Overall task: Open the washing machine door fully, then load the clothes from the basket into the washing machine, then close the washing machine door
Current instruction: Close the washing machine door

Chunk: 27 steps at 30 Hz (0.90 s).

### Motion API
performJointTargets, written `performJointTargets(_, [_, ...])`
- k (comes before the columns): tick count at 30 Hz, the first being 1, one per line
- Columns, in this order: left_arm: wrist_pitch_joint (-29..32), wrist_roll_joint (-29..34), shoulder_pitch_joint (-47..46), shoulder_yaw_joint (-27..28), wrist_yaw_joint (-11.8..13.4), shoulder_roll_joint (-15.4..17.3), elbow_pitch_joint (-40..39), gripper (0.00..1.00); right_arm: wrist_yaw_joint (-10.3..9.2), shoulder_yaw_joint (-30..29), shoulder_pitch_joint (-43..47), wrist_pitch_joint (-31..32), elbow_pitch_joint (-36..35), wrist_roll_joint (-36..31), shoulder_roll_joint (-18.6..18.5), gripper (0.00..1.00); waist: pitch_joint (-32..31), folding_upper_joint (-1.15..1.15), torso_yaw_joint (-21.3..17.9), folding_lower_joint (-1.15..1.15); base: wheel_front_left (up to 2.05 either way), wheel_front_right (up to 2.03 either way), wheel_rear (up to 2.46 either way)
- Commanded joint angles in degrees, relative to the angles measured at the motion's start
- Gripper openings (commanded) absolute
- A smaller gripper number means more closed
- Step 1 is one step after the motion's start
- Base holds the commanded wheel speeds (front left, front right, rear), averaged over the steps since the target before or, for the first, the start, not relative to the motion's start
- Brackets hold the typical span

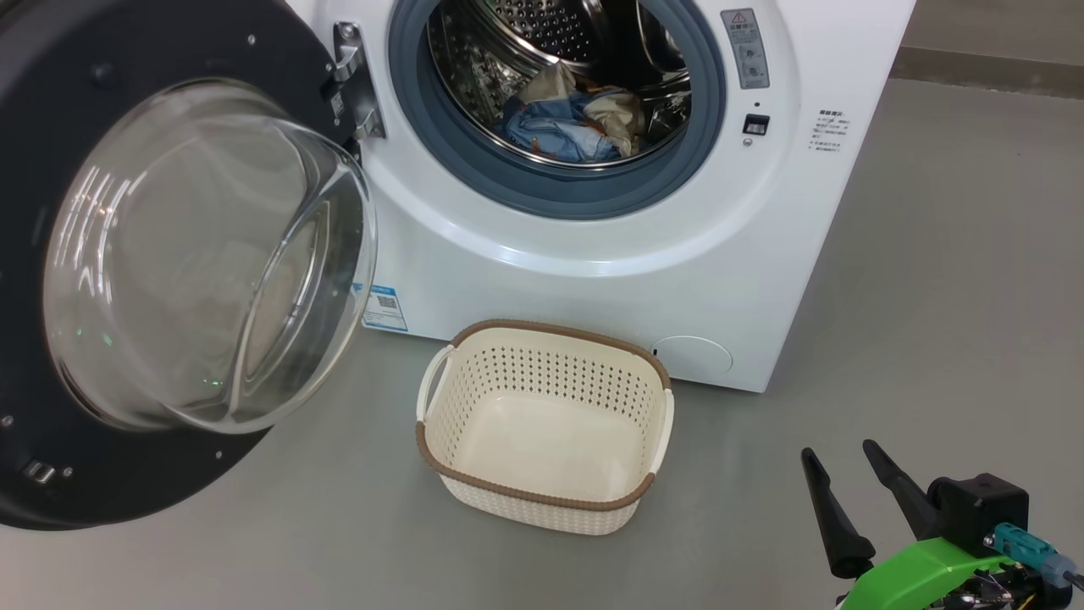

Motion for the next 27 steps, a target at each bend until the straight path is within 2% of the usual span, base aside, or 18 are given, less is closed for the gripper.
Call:
performJointTargets(1, [1.05, -0.47, -0.59, 0.83, -0.84, 2.97, -1.26, 0.0, 0.25, 1.25, -2.42, 0.23, -1.49, -1.08, -0.65, 1.0, 0.08, 0.0, 0.09, 0.0, 0.0, 0.0, 0.0])
performJointTargets(15, [6.83, -1.01, -0.89, -0.96, -3.56, 2.31, -3.04, 0.0, 0.25, 1.62, -3.04, 0.49, -1.08, -1.03, -0.65, 1.0, 0.79, 0.0, 0.08, 0.0, 0.0, 0.0, 0.0])
performJointTargets(27, [13.14, -0.55, -1.64, -4.57, -5.54, 1.08, -8.54, 0.0, 0.25, 1.72, -3.6, 0.64, -0.69, -0.98, -0.72, 1.0, 1.63, 0.0, 0.0, 0.0, 0.0, 0.0, 0.0])
